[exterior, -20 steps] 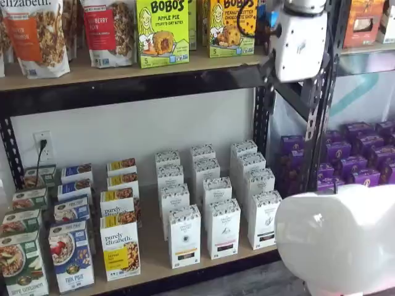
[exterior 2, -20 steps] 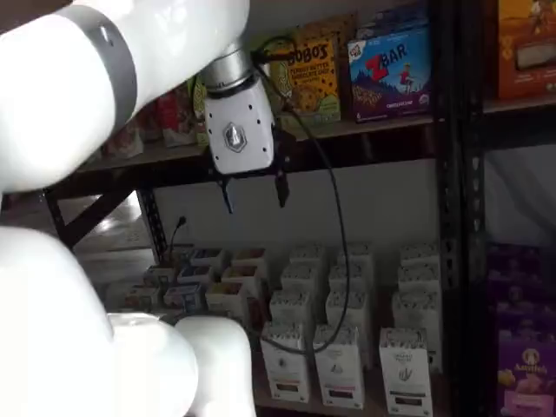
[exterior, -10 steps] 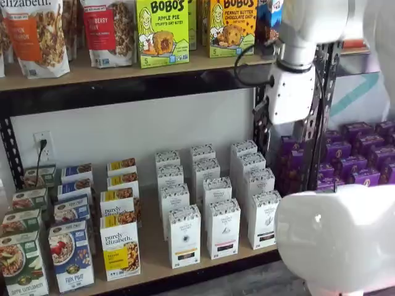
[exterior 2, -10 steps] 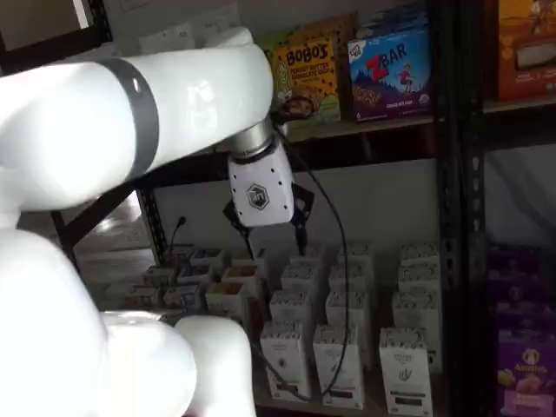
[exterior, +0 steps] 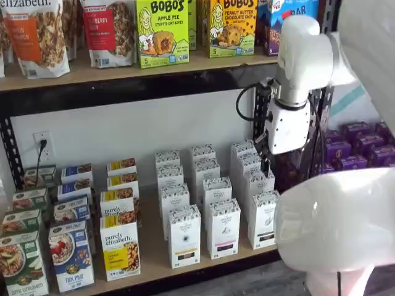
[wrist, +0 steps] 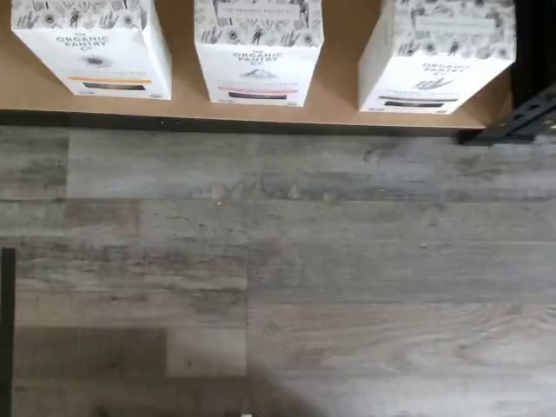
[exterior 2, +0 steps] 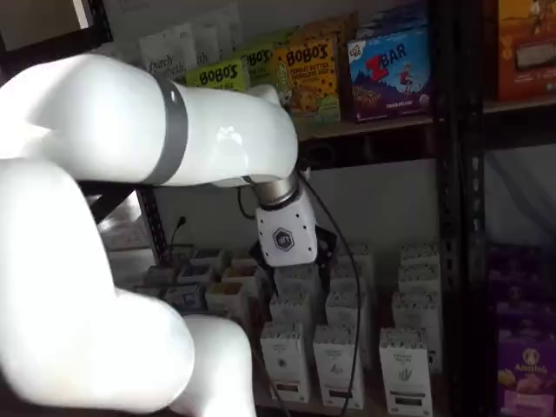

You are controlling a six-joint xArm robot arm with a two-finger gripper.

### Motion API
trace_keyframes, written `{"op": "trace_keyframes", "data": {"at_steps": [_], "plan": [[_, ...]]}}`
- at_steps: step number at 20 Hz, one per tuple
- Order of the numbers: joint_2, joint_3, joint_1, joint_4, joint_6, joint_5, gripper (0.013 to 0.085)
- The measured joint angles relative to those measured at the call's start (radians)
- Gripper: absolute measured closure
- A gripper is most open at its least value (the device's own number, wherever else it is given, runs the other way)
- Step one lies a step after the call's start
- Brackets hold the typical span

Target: Pick up the white box with a green strip in the middle, on the bottom shelf, the sixth box from the left

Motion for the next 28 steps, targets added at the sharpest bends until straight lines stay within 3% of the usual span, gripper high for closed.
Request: {"op": "trace_keyframes", "data": {"at_steps": [4, 9, 13, 19, 20, 22, 25, 27, 28], "plan": [[0.094, 0.024, -0.028, 0.011, -0.031, -0.122, 0.0130], [0.279, 0.028, -0.070, 0.138, -0.167, -0.286, 0.0130], [0.428, 0.017, -0.088, 0.137, -0.192, -0.393, 0.0130], [0.640, 0.003, -0.100, -0.024, -0.066, -0.585, 0.0130], [0.664, 0.001, -0.098, -0.020, -0.069, -0.611, 0.0130], [0.729, -0.013, -0.089, 0.037, -0.114, -0.668, 0.0130], [0.811, -0.035, -0.086, 0.022, -0.096, -0.754, 0.0130], [0.880, -0.063, -0.090, -0.023, -0.056, -0.808, 0.0130], [0.916, -0.078, -0.087, -0.010, -0.066, -0.833, 0.0130]]}}
